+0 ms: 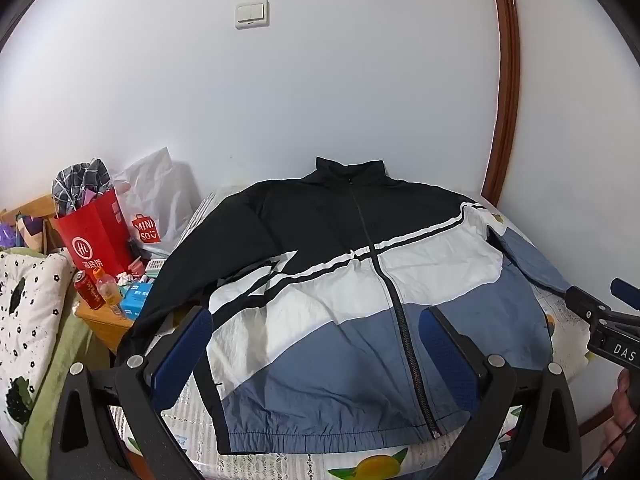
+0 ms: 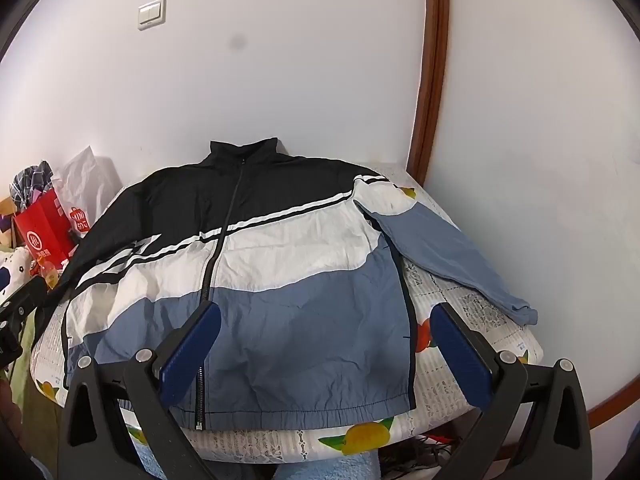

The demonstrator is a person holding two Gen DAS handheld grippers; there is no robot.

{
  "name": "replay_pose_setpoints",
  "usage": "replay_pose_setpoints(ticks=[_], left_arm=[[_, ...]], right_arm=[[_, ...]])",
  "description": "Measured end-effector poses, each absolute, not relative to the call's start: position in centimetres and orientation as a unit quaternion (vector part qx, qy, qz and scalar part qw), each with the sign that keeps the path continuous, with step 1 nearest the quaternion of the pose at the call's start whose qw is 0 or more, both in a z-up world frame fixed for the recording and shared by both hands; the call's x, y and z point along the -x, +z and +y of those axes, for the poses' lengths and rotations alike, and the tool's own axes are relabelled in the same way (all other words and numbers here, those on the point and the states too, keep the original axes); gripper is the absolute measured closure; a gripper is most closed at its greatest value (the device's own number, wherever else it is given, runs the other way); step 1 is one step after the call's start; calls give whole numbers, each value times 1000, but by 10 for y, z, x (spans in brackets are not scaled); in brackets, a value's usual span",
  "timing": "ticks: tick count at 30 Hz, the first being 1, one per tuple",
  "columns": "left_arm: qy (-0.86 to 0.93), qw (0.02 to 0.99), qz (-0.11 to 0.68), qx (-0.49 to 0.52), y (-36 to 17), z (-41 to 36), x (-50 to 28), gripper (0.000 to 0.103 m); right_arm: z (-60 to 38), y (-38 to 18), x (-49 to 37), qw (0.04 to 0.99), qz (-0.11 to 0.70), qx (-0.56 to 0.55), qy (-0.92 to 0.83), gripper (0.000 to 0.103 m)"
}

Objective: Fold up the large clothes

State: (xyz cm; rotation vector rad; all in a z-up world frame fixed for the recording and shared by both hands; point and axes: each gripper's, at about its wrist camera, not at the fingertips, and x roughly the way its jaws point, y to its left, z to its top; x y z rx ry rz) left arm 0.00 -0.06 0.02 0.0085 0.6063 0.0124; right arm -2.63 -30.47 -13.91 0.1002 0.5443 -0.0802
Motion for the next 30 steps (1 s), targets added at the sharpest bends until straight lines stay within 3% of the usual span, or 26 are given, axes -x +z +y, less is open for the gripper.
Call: replay_pose_setpoints(ticks=[30], left_arm=[[9,957,291,1,12,2,0,0]], right_arm=[[-304,-135,30,963,263,-50,-39,0]])
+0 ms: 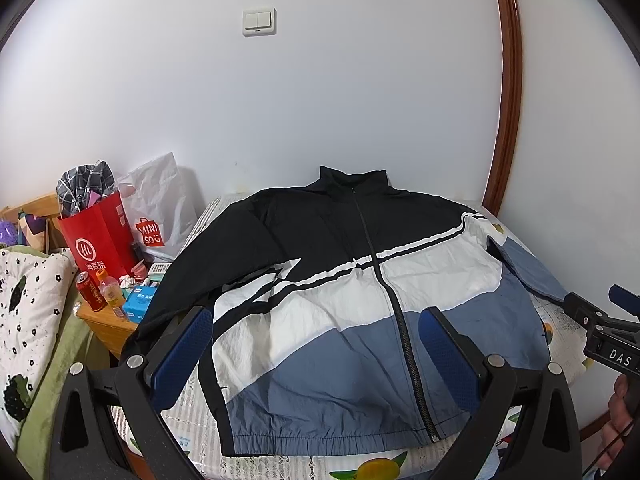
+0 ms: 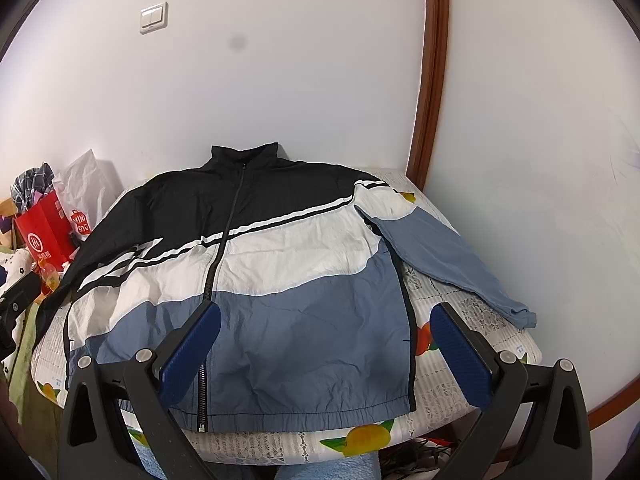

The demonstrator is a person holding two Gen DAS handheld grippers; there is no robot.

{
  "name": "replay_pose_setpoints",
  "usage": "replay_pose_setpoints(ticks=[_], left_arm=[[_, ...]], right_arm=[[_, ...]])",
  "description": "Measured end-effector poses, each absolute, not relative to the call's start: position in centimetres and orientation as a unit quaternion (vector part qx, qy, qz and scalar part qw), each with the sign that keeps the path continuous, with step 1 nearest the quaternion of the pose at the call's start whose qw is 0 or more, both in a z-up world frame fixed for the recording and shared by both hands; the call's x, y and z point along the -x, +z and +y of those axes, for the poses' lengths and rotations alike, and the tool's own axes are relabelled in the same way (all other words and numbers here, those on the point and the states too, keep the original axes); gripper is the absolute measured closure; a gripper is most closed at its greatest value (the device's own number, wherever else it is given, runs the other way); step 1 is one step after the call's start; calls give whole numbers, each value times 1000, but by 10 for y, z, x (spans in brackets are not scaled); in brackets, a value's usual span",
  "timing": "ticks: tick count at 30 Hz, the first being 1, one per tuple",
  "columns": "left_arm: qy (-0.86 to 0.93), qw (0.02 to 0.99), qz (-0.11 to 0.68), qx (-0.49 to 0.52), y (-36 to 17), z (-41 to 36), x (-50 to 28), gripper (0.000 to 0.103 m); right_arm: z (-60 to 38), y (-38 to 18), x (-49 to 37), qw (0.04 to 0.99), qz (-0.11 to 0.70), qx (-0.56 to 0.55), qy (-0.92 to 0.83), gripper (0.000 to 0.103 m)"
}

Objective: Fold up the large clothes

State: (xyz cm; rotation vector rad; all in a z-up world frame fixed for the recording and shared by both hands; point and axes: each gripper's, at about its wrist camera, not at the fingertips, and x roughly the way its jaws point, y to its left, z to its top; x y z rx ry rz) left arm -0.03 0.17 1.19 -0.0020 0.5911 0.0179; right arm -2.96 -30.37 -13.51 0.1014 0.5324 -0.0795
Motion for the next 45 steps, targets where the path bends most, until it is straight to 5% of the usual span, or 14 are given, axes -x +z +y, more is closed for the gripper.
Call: replay_pose_setpoints(ticks=[45], left_arm=[[10,959,282,3,22,7,0,0]], right_arm=[[-305,-133,32,963,260,-52,-39,0]])
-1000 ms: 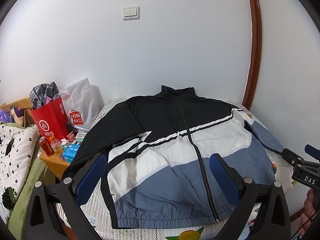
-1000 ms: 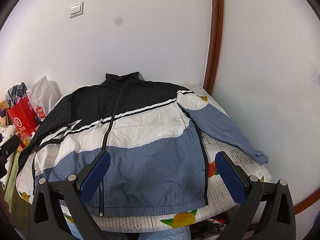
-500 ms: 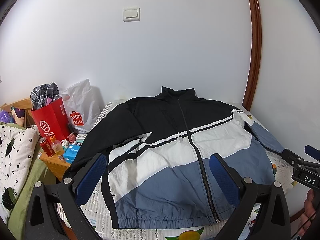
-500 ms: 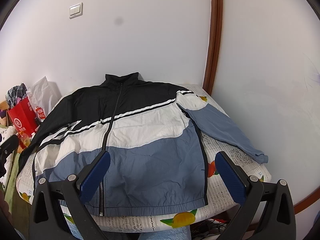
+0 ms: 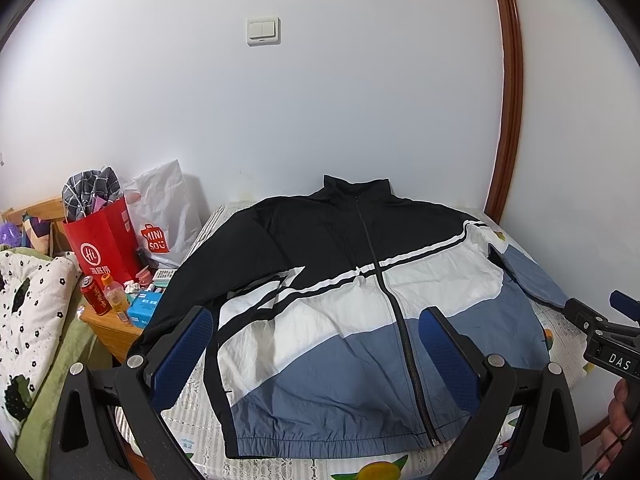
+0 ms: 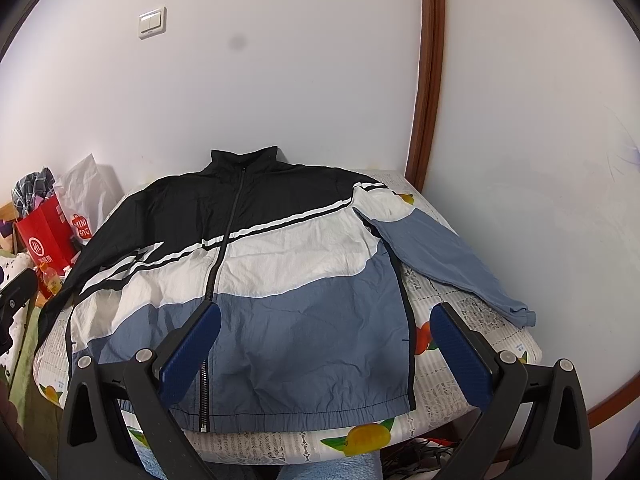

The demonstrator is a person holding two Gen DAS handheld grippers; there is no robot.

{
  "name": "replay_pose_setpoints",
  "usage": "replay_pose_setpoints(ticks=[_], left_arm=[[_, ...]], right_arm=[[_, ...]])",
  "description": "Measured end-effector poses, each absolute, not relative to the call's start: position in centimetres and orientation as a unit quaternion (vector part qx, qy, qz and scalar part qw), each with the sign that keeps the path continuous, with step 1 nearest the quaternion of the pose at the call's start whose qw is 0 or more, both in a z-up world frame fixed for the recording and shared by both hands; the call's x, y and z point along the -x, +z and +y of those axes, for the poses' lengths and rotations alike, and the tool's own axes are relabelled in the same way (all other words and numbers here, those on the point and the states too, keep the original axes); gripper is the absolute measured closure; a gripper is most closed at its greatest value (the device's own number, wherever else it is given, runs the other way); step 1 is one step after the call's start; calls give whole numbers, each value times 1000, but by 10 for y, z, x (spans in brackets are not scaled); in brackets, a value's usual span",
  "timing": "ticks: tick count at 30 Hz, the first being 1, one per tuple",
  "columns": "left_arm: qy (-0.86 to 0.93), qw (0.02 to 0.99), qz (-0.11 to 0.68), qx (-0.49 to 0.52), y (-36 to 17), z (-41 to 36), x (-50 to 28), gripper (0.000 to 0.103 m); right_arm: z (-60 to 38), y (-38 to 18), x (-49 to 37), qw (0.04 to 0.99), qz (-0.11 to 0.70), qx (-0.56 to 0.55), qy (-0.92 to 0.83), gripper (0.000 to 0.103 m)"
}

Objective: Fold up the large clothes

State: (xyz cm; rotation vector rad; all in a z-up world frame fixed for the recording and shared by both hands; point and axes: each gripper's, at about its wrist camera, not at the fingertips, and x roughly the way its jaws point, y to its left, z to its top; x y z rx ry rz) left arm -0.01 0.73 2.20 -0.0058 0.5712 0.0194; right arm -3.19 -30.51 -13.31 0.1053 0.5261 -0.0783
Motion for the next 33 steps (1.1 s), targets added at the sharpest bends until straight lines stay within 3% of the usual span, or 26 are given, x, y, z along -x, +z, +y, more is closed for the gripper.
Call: replay_pose_setpoints(ticks=[33], left_arm=[[28,955,296,17,15,31,-21,0]], right_arm=[[-302,-134,17,962,265,-55,-32,0]])
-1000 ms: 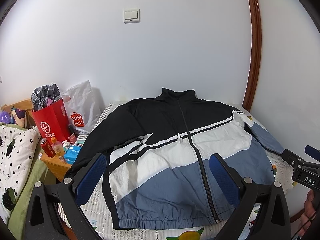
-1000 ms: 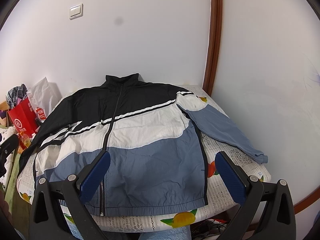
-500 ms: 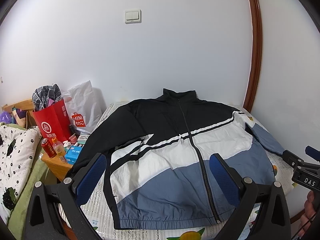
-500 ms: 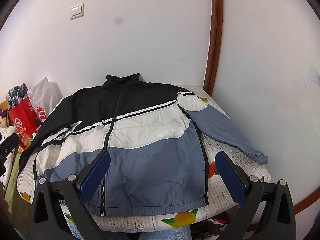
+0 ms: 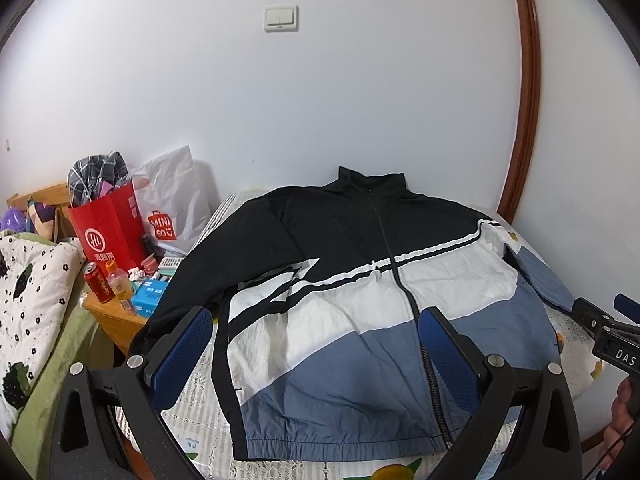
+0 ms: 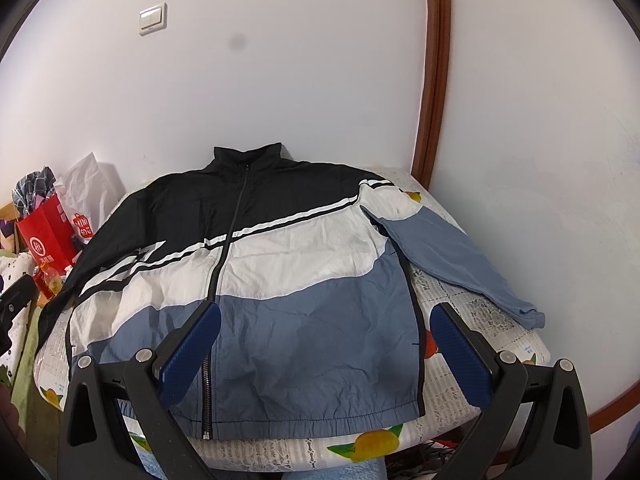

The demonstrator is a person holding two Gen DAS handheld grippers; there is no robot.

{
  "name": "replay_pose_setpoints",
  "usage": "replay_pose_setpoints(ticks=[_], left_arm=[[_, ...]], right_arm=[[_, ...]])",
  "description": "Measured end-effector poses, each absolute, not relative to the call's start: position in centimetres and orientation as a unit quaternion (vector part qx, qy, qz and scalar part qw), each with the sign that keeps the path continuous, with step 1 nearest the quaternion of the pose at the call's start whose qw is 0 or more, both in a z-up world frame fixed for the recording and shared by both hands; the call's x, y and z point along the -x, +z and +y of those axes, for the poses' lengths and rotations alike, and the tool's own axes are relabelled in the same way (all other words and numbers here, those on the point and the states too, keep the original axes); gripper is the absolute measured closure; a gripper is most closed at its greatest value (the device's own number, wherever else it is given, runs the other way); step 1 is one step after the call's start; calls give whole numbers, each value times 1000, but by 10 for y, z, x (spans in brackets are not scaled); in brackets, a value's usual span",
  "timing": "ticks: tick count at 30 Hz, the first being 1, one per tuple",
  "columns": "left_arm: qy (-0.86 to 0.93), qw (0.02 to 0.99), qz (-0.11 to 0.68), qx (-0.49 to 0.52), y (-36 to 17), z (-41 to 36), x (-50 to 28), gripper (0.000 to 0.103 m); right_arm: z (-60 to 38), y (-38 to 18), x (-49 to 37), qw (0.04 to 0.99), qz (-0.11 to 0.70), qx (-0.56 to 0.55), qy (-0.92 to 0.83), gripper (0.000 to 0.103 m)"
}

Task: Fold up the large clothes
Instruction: 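Move the left gripper to the black side of the jacket and grasp its edge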

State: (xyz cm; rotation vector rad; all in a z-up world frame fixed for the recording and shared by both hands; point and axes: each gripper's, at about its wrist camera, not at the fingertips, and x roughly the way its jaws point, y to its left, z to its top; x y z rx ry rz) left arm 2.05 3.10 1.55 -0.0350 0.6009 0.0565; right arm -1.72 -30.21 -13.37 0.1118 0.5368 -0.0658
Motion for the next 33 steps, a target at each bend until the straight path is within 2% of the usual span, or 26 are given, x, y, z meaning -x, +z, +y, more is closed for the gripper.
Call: replay_pose_setpoints(ticks=[22,26,29,33], left_arm=[[97,919,378,47,-68,139,-74,0],[115,910,396,48,-85,165,-82,0],[134,905,401,45,-96,183,-90,0],[141,899,411,53,-110,203,-102,0]], right_arm=[[-249,-191,-82,944,326,-33,32,1],[-239,-200,-105,938,341,-37,38,13],[-233,-206,-118,934,349,-53,52,18],[-220,-211,-137,932,355,-48,60,20]])
